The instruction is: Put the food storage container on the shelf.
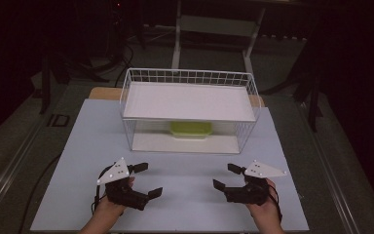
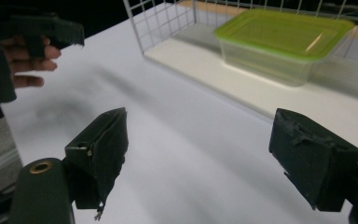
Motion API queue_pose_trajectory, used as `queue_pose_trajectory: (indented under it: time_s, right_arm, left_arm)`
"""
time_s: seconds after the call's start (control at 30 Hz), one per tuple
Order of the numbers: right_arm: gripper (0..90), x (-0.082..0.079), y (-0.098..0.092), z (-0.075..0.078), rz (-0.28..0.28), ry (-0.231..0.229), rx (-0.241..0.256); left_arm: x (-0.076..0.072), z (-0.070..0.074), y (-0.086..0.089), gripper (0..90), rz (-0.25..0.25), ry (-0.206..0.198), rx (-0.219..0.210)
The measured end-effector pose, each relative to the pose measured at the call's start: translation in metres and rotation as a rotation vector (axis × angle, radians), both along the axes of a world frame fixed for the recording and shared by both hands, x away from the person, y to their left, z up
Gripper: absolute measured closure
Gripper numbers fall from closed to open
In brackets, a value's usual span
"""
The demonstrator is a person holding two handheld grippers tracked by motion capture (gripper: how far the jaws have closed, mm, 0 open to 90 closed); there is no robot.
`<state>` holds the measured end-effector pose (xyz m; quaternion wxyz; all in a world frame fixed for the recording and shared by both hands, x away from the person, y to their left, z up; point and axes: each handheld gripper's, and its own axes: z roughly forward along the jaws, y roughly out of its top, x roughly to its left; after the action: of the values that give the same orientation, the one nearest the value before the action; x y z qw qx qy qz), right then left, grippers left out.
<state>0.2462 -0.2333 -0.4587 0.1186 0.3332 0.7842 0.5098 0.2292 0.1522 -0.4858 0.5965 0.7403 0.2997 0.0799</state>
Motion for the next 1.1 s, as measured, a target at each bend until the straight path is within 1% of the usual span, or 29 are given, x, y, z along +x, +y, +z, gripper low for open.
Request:
queue_pose_trajectory:
  time_s: [0.07,0.1,0.17,0.23,0.3,0.33,0.37,0.4,0.5,0.53,0.6,0.67,0.7,0.77,0.83,0.87,0.9,0.93,1.0,1.1]
  right_arm:
    - [19.4,-0.003,-0.002,-0.002,0.004,-0.006,-0.009]
    - [19.4,-0.004,-0.003,-0.003,0.011,-0.005,-0.002]
    - [19.4,-0.006,-0.006,-0.004,0.013,-0.014,-0.009]
    - [19.4,-0.007,-0.008,-0.007,0.019,-0.015,-0.002]
    - [19.4,-0.008,-0.009,-0.008,0.018,-0.021,-0.009]
    - [19.4,-0.009,-0.011,-0.012,0.024,-0.024,-0.003]
    - [19.4,-0.009,-0.011,-0.012,0.024,-0.024,-0.003]
    - [19.4,-0.009,-0.011,-0.016,0.027,-0.024,-0.009]
    - [19.1,-0.008,-0.012,-0.019,0.035,-0.016,-0.010]
    - [18.0,-0.007,-0.013,-0.023,0.045,-0.018,-0.014]
    - [17.7,-0.005,-0.014,-0.025,0.055,-0.032,-0.025]
    - [16.3,-0.002,-0.014,-0.028,0.069,-0.031,-0.016]
    - [16.3,-0.002,-0.014,-0.029,0.070,-0.034,-0.019]
    - [14.5,0.001,-0.014,-0.032,0.080,-0.021,-0.031]
    - [14.6,0.003,-0.014,-0.035,0.076,-0.010,-0.032]
    - [14.6,0.003,-0.014,-0.037,0.083,0.000,-0.031]
    - [14.6,0.003,-0.014,-0.038,0.083,0.003,-0.032]
    - [14.6,0.004,-0.013,-0.039,0.085,0.008,-0.047]
    - [14.6,0.005,-0.013,-0.042,0.094,0.025,-0.046]
    - [14.6,0.005,-0.012,-0.043,0.102,0.026,-0.051]
  left_arm:
    - [-0.002,-0.002,0.001,0.5,0.002,0.001,0.001]
    - [-0.003,-0.004,0.002,0.5,0.003,0.003,0.001]
    - [-0.004,-0.005,0.002,0.5,0.004,0.008,-0.004]
    - [-0.004,-0.006,0.002,0.5,0.000,0.004,0.001]
    - [-0.005,-0.006,0.001,0.5,-0.001,0.004,0.001]
    - [-0.005,-0.007,0.000,0.5,-0.002,0.000,-0.005]
    - [-0.005,-0.007,0.000,0.5,-0.002,0.000,-0.005]
    - [-0.005,-0.008,-0.001,0.5,-0.006,-0.002,-0.004]
    - [-0.005,-0.009,-0.002,0.5,-0.011,-0.001,0.006]
    - [-0.005,-0.012,-0.004,0.5,-0.019,-0.001,0.013]
    - [-0.005,-0.014,-0.005,0.5,-0.023,-0.002,0.021]
    - [-0.005,-0.016,-0.006,0.5,-0.026,-0.001,0.031]
    - [-0.005,-0.018,-0.007,0.5,-0.028,-0.002,0.042]
    - [-0.005,-0.020,-0.008,0.5,-0.047,0.002,0.062]
    - [-0.004,-0.021,-0.009,0.5,-0.051,0.002,0.069]
    - [-0.004,-0.024,-0.011,0.5,-0.056,-0.001,0.083]
    - [-0.004,-0.024,-0.011,0.5,-0.056,-0.001,0.083]
    - [-0.003,-0.026,-0.012,0.5,-0.060,-0.003,0.095]
    - [-0.003,-0.028,-0.013,0.5,-0.062,0.006,0.094]
    - [-0.002,-0.029,-0.014,0.5,-0.063,0.006,0.101]
